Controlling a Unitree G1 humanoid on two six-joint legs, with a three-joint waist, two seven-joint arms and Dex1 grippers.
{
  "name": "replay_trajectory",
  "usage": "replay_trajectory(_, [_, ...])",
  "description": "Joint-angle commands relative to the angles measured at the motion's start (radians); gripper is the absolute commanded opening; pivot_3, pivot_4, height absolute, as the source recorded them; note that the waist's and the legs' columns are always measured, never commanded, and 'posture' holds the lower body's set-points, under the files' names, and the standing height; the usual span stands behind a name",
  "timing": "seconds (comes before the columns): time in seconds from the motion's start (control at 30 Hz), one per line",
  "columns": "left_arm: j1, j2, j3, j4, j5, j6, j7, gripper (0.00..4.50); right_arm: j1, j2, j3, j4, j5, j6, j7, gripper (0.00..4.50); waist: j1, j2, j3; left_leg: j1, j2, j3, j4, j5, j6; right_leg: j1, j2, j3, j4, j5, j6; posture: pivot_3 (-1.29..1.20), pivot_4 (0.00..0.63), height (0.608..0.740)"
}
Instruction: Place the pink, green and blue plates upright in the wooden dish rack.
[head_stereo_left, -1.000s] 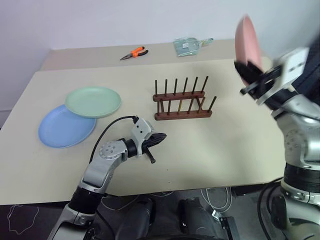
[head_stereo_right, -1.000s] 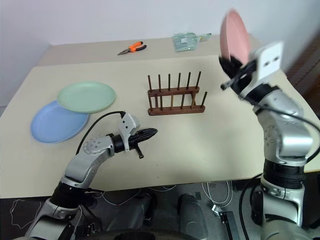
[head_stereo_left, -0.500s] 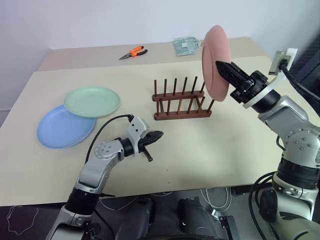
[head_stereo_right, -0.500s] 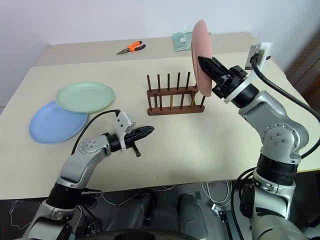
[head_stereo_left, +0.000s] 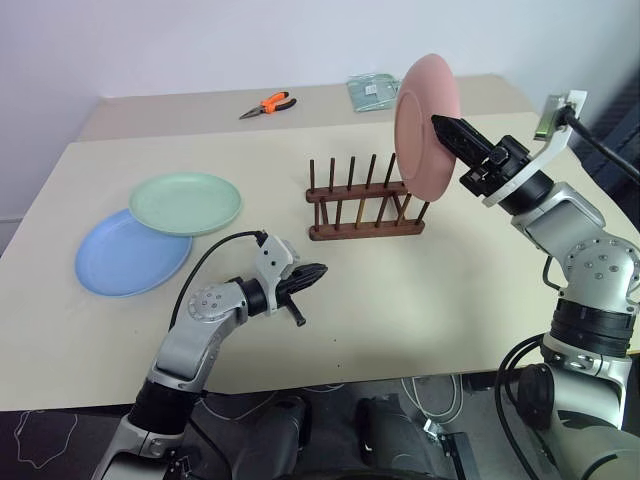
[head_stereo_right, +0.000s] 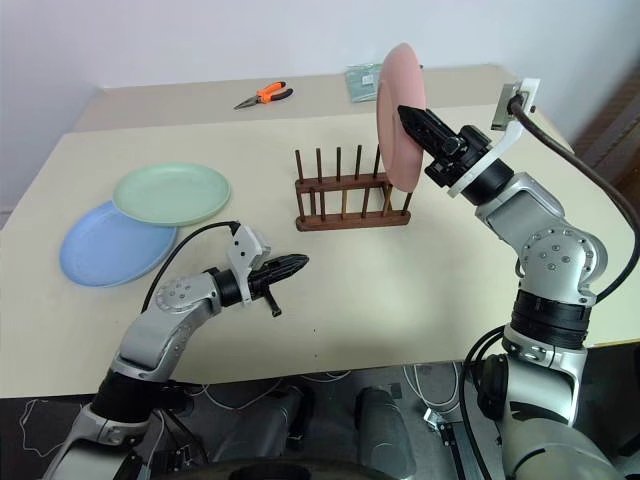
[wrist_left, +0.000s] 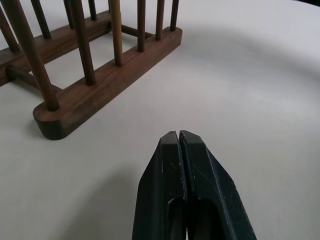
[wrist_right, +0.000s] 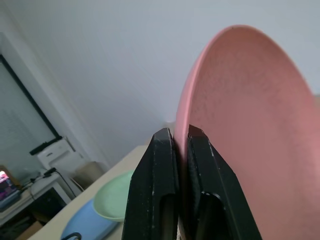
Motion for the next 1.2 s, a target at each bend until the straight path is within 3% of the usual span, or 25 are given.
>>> replay_trajectory(0.03, [-0.001, 0.001, -0.003, -0.042, -0.01, 0.0, 0.003, 0.0, -0.026, 0.0, -0.02, 0.014, 0.016, -0.009, -0.005, 0.05, 0.0, 0.0, 0.0, 0.0, 0.0, 0.0, 0.0, 0.0, 0.0, 0.0, 0.0, 0.0, 0.0, 0.0, 0.0, 0.0, 0.15, 0.729])
replay_trajectory(0.3, [-0.008, 0.003, 0.003, -0.042, -0.013, 0.005, -0.002, 0.0, -0.053, 0.004, -0.025, 0.156, -0.024, -0.032, -0.016, 0.05, 0.0, 0.0, 0.0, 0.0, 0.0, 0.0, 0.0, 0.0, 0.0, 0.0, 0.0, 0.0, 0.0, 0.0, 0.0, 0.0, 0.15, 0.729])
replay_trajectory(0.4, [-0.001, 0.008, 0.012, -0.053, -0.023, 0.014, -0.005, 0.0, -0.057, -0.01, -0.011, 0.191, -0.064, -0.056, 0.021, 1.02, 0.0, 0.0, 0.0, 0.0, 0.0, 0.0, 0.0, 0.0, 0.0, 0.0, 0.0, 0.0, 0.0, 0.0, 0.0, 0.0, 0.15, 0.729])
replay_trajectory(0.5, [0.006, 0.015, 0.02, -0.067, -0.04, 0.026, -0.01, 0.83, -0.075, -0.026, 0.006, 0.197, -0.138, -0.118, 0.042, 2.51, 0.0, 0.001, 0.0, 0.0, 0.0, 0.0, 0.0, 0.0, 0.0, 0.0, 0.0, 0.0, 0.0, 0.0, 0.0, 0.0, 0.15, 0.729])
replay_trajectory(0.57, [0.009, 0.021, 0.024, -0.079, -0.052, 0.031, -0.012, 1.75, -0.082, -0.045, 0.025, 0.194, -0.215, -0.181, 0.054, 3.46, 0.0, 0.001, 0.0, 0.0, 0.0, 0.0, 0.0, 0.0, 0.0, 0.0, 0.0, 0.0, 0.0, 0.0, 0.0, 0.0, 0.15, 0.729])
replay_trajectory(0.73, [0.011, 0.035, 0.057, -0.102, -0.055, 0.029, 0.019, 4.3, -0.088, -0.127, 0.037, 0.17, -0.396, -0.349, 0.058, 3.49, 0.001, 0.001, 0.0, 0.0, 0.0, 0.0, -0.001, 0.0, 0.0, 0.0, 0.0, 0.0, 0.0, 0.0, 0.0, 0.0, 0.15, 0.729])
replay_trajectory(0.77, [0.012, 0.034, 0.076, -0.106, -0.053, 0.024, 0.039, 4.46, -0.085, -0.152, 0.044, 0.158, -0.436, -0.376, 0.06, 3.49, 0.001, 0.001, 0.0, 0.0, 0.0, 0.0, -0.001, 0.0, 0.0, 0.0, 0.0, 0.0, 0.0, 0.0, 0.0, 0.0, 0.15, 0.729])
replay_trajectory(0.8, [0.013, 0.026, 0.108, -0.111, -0.064, 0.026, 0.064, 4.46, -0.078, -0.183, 0.057, 0.135, -0.465, -0.391, 0.079, 3.49, 0.001, 0.001, 0.001, 0.0, 0.0, 0.0, -0.001, 0.0, 0.0, 0.0, 0.0, 0.0, 0.0, 0.0, 0.0, 0.0, 0.15, 0.729])
replay_trajectory(0.9, [0.004, -0.007, 0.228, -0.122, -0.098, 0.036, 0.169, 4.5, -0.044, -0.26, 0.124, 0.024, -0.533, -0.417, 0.158, 4.33, -0.001, 0.002, 0.002, -0.001, 0.0, 0.001, -0.001, 0.0, 0.0, -0.002, 0.0, 0.0, 0.0, 0.0, 0.0, 0.0, 0.15, 0.729])
replay_trajectory(0.93, [-0.017, -0.019, 0.29, -0.105, -0.068, 0.029, 0.261, 4.5, -0.03, -0.281, 0.168, -0.051, -0.535, -0.407, 0.2, 4.42, -0.003, 0.002, 0.002, -0.001, 0.001, 0.0, -0.001, 0.0, 0.0, -0.002, 0.0, 0.0, 0.0, 0.0, 0.001, 0.0, 0.15, 0.729])
replay_trajectory(1.03, [-0.071, -0.035, 0.419, -0.074, 0.002, 0.031, 0.474, 4.5, -0.003, -0.307, 0.281, -0.207, -0.551, -0.384, 0.28, 4.42, -0.009, 0.0, 0.003, -0.001, 0.003, 0.001, -0.001, 0.0, 0.0, -0.003, 0.002, 0.0, 0.001, 0.0, 0.001, 0.0, 0.15, 0.729])
replay_trajectory(1.2, [-0.16, -0.038, 0.567, -0.08, 0.109, 0.12, 0.77, 4.5, 0.023, -0.247, 0.46, -0.304, -0.631, -0.4, 0.312, 4.42, 0.001, -0.004, 0.005, -0.001, 0.002, 0.001, 0.0, 0.0, -0.001, -0.002, 0.001, -0.001, 0.0, 0.0, 0.001, 0.0, 0.15, 0.729])
